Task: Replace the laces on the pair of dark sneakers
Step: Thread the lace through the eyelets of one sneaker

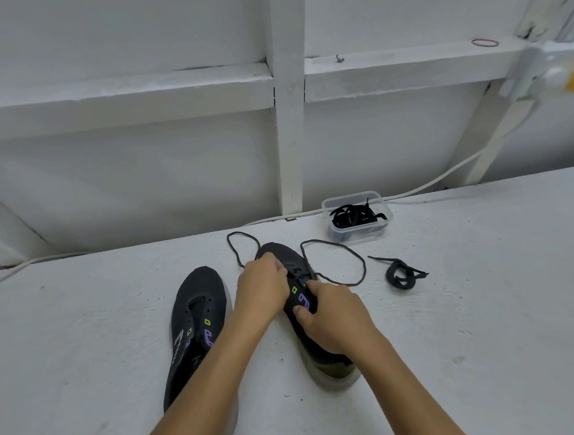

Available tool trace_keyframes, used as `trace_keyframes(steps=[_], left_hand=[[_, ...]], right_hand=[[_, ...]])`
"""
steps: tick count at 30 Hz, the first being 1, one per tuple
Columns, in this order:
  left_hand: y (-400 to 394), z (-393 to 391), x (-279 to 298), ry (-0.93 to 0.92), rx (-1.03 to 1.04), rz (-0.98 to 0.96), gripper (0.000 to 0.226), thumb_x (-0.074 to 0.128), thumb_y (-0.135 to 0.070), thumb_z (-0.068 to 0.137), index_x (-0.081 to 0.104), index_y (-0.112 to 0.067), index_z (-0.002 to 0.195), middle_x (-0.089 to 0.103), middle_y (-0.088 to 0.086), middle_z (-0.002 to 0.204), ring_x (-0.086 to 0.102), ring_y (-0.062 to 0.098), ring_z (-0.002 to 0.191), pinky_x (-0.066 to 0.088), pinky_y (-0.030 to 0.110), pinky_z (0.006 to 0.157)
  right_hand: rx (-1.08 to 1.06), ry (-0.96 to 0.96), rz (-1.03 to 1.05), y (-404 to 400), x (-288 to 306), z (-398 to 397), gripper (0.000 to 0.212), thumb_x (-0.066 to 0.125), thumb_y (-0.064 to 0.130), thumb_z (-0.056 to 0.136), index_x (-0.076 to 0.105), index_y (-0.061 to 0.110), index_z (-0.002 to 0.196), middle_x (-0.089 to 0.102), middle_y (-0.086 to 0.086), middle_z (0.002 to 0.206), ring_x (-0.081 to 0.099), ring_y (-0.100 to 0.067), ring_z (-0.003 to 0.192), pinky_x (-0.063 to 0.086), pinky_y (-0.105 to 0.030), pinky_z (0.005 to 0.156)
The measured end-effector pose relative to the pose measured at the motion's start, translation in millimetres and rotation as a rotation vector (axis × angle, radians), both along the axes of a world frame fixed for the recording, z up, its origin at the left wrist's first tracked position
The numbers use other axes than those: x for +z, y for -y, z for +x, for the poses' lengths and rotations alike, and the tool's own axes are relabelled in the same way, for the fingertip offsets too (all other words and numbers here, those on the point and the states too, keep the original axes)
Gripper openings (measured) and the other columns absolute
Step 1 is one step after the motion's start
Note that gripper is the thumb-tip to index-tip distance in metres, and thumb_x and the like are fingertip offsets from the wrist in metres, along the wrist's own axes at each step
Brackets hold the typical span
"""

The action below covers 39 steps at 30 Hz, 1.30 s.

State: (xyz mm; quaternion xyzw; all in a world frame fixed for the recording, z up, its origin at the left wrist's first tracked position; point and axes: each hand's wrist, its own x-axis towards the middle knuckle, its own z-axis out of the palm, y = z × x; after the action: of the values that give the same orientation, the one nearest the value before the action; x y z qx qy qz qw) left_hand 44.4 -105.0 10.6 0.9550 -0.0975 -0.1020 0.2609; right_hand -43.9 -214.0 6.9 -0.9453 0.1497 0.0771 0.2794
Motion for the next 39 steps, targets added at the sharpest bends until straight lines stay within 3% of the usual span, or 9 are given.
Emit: trace_keyframes(steps=[4,9,12,15,21,24,30,34,39], left_hand=[[-6.0,-12.2,-8.2,0.020,0.089,-0.166,0.019,0.070,-0.025,0.092,0.071,-0.016,0.109,0.073,-0.001,0.096,0.065,0.017,0.097,0.053,0.033,0.088],[-1.2,-8.3,-4.6,0.090,0.009,-0.058,0.010,0.059,-0.016,0.094,0.064,-0.014,0.102,0.069,0.001,0.093,0.063,0.023,0.088,0.052,0.034,0.077],[-5.2,1.4,0.4,-0.060,0.108,-0.286,0.004,0.060,-0.018,0.090,0.061,-0.018,0.093,0.064,-0.004,0.085,0.060,0.013,0.078,0.044,0.023,0.062],[-7.3,8.1,4.5,-0.268,0.186,-0.510,0.007,0.055,-0.023,0.094,0.062,-0.024,0.096,0.067,0.000,0.094,0.060,0.013,0.084,0.044,0.025,0.066],[-20.1,6.3,1.0,-0.174,0.156,-0.371,0.021,0.074,-0.043,0.085,0.064,-0.027,0.094,0.068,-0.011,0.084,0.062,0.001,0.081,0.042,0.020,0.063],[-22.1,-0.4,-8.7,-0.132,0.106,-0.257,0.018,0.081,-0.034,0.081,0.073,-0.021,0.090,0.070,-0.010,0.081,0.064,0.003,0.080,0.045,0.017,0.065],[-16.2,-3.3,-16.7,0.033,0.176,-0.312,0.009,0.065,-0.028,0.093,0.066,-0.022,0.087,0.066,-0.011,0.083,0.060,0.003,0.076,0.041,0.015,0.065],[-21.0,3.5,-1.9,-0.011,0.475,-0.655,0.013,0.058,-0.032,0.095,0.066,-0.022,0.092,0.068,-0.005,0.093,0.066,0.013,0.086,0.052,0.030,0.071],[-20.2,-10.5,-8.6,-0.196,0.239,-0.438,0.027,0.068,-0.049,0.089,0.068,-0.022,0.096,0.069,-0.008,0.092,0.065,0.009,0.081,0.052,0.024,0.074]], right_hand=[[-0.001,0.033,-0.015,-1.0,0.3,-1.1,0.029,0.056,0.045,0.095,0.059,0.021,0.111,0.067,-0.003,0.108,0.061,-0.027,0.101,0.051,-0.035,0.082],[-0.003,0.029,-0.008,-1.1,0.9,-0.5,0.028,0.055,0.043,0.095,0.059,0.020,0.110,0.067,-0.003,0.108,0.060,-0.027,0.098,0.047,-0.033,0.076],[-0.012,0.021,-0.022,-2.4,1.2,-0.4,0.029,0.055,0.043,0.096,0.059,0.020,0.114,0.067,-0.004,0.111,0.061,-0.030,0.101,0.045,-0.032,0.077],[-0.013,0.026,-0.026,-2.7,0.5,-0.7,0.030,0.055,0.042,0.097,0.059,0.020,0.116,0.066,-0.004,0.115,0.061,-0.031,0.104,0.045,-0.032,0.078],[-0.014,0.017,-0.034,-2.6,0.1,2.0,0.030,0.055,0.042,0.097,0.059,0.019,0.116,0.066,-0.005,0.114,0.062,-0.030,0.102,0.048,-0.033,0.079],[-0.008,0.016,-0.032,-2.1,0.0,2.7,0.028,0.054,0.041,0.097,0.060,0.019,0.114,0.067,-0.005,0.113,0.062,-0.030,0.101,0.051,-0.034,0.082],[-0.022,0.026,-0.049,-3.0,-0.7,2.8,0.030,0.053,0.041,0.098,0.059,0.019,0.117,0.066,-0.006,0.113,0.059,-0.029,0.098,0.041,-0.031,0.074],[-0.046,0.024,-0.046,-4.1,-1.3,2.4,0.028,0.052,0.040,0.099,0.059,0.018,0.114,0.065,-0.006,0.110,0.047,-0.025,0.085,0.036,-0.030,0.072],[-0.034,0.021,-0.070,-4.3,-0.7,3.6,0.029,0.052,0.041,0.099,0.058,0.018,0.116,0.066,-0.006,0.112,0.060,-0.030,0.101,0.036,-0.030,0.073]])
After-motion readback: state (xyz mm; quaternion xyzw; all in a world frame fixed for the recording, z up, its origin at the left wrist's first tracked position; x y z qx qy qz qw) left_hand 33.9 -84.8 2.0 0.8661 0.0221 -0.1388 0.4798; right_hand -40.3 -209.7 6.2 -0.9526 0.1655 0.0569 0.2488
